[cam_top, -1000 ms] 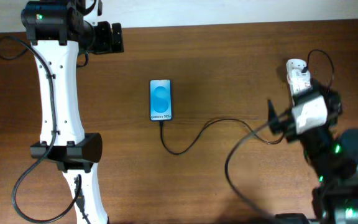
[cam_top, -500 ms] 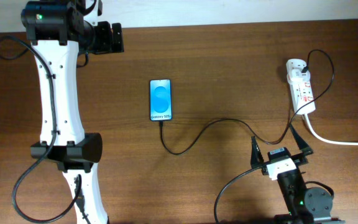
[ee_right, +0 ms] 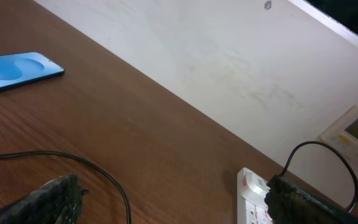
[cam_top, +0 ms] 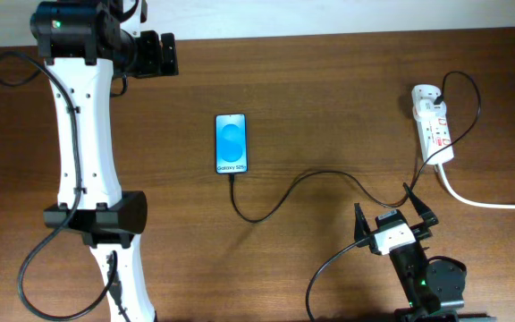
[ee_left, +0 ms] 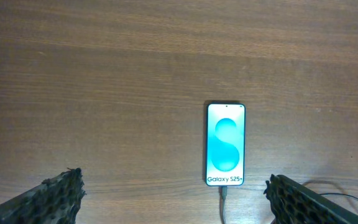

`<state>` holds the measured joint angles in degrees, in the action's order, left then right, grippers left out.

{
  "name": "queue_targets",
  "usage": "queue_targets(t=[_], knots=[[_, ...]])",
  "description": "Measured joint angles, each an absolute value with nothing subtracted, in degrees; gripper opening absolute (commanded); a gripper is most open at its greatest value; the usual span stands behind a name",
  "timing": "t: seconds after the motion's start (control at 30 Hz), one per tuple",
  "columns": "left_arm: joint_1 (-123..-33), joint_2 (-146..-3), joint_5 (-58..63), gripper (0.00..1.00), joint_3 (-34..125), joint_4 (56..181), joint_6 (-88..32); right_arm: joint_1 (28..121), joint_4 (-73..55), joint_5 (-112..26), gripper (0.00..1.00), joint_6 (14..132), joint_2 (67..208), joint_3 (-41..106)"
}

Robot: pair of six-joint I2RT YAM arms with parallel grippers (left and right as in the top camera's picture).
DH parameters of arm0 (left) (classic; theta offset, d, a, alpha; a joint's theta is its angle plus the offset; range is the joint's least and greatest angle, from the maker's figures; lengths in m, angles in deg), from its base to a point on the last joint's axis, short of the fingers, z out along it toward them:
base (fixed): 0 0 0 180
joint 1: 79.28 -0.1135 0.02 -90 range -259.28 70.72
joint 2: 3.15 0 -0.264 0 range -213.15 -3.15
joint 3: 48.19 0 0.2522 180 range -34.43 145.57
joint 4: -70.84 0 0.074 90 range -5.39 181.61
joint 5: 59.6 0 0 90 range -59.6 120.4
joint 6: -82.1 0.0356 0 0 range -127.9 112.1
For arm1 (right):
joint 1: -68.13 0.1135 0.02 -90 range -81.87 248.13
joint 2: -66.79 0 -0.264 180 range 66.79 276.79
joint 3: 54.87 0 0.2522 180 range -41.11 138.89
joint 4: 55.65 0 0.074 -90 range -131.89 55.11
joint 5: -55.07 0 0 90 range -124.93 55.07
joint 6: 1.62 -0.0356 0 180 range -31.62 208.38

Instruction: Plug charger to phone and switch on socket

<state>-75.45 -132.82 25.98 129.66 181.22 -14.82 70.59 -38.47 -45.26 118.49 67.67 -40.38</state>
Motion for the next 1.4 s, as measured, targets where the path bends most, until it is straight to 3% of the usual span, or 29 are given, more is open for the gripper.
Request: queue_targets(t=[0.5, 0.57, 0.73, 1.03, 1.2, 1.4], knots=[[-75.4, -131.4, 34.1, 0.99, 126.1, 180.2, -13.3, 70.6, -38.5, -45.3, 0.98, 118.4, 67.7, -40.4], [-75.4, -126.6, 35.4, 0.99, 117.2, 176.8, -13.2, 70.6, -38.5, -45.3, 0.98, 118.4, 67.6, -40.4], [-75.4, -98.8, 36.9, 0.99, 76.9, 147.3, -13.1, 70.6, -38.5, -45.3, 0.98, 118.4, 67.6, -40.4], [-75.5, -69.2, 36.8, 0.99, 36.4, 117.8, -8.9, 70.7, -38.4, -45.3, 0.98, 118.4, 67.6, -40.4], [-75.6, -46.9, 32.1, 0.99, 8.5, 91.0, -0.5, 70.7, -38.5, -45.3, 0.98, 118.4, 67.5, -40.4], [-75.6, -27.0, 29.9, 0.99, -17.7, 76.2, 10.2, 70.7, -38.5, -45.3, 0.98, 118.3, 67.5, -40.4]])
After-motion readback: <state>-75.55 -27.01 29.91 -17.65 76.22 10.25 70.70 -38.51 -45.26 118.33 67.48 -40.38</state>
